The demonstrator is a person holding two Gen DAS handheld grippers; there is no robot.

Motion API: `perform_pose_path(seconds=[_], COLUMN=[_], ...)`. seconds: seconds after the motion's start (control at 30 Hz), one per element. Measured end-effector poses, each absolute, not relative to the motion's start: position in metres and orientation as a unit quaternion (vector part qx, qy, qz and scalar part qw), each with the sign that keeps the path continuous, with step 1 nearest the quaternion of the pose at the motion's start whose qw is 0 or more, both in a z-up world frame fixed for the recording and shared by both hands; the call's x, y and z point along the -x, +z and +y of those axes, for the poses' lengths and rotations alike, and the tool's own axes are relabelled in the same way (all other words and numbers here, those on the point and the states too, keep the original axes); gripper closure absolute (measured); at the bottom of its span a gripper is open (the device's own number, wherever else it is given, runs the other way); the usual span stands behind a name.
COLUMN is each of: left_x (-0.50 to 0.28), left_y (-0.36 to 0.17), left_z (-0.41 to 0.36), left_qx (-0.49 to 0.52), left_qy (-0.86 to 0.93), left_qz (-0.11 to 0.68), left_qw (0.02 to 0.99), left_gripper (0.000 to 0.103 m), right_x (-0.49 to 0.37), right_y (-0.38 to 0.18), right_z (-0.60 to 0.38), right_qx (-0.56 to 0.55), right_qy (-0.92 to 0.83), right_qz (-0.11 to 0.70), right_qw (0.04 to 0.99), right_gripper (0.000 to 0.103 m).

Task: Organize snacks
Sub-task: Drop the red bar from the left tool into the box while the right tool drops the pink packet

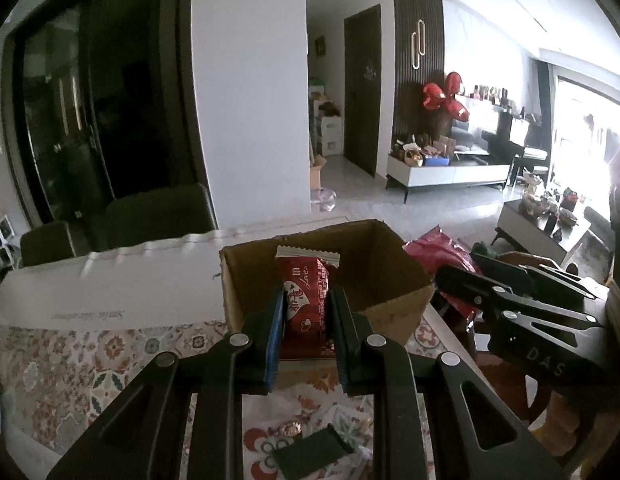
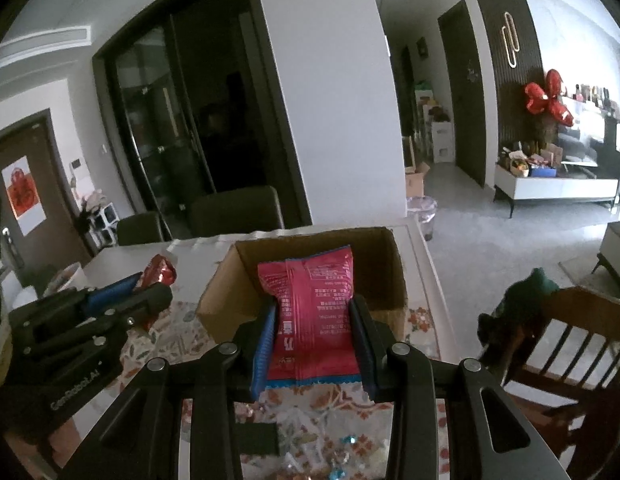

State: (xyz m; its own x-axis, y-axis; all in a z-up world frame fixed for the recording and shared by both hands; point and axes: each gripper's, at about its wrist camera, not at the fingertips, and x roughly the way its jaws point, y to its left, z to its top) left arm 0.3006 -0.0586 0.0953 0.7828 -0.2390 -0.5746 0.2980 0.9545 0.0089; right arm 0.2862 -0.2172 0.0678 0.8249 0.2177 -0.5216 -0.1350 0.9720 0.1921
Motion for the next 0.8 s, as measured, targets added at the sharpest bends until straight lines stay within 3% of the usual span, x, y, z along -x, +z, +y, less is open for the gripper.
perform_pose_path(seconds=[0.67,0.8], left_x=[-0.409,-0.412], left_y=[0.076,0.076], left_z=[-0.080,-0.076], left_qx=[-0.056,-0.056], left_qy=[-0.117,-0.103], left_qz=[0.419,0.416], left_qw=[0.898,0.902], left_gripper=[0.079,0.056], right_x=[-0.398,-0.403], right_y=[0.060,0.057], right_z=[-0.226,-0.225], right_qx=[-0.085,-0.079], right_qy=[0.097,0.086], right_qz=[0.392,0.401], right_qw=[0.911,0.909], right_gripper=[0.066,0.065])
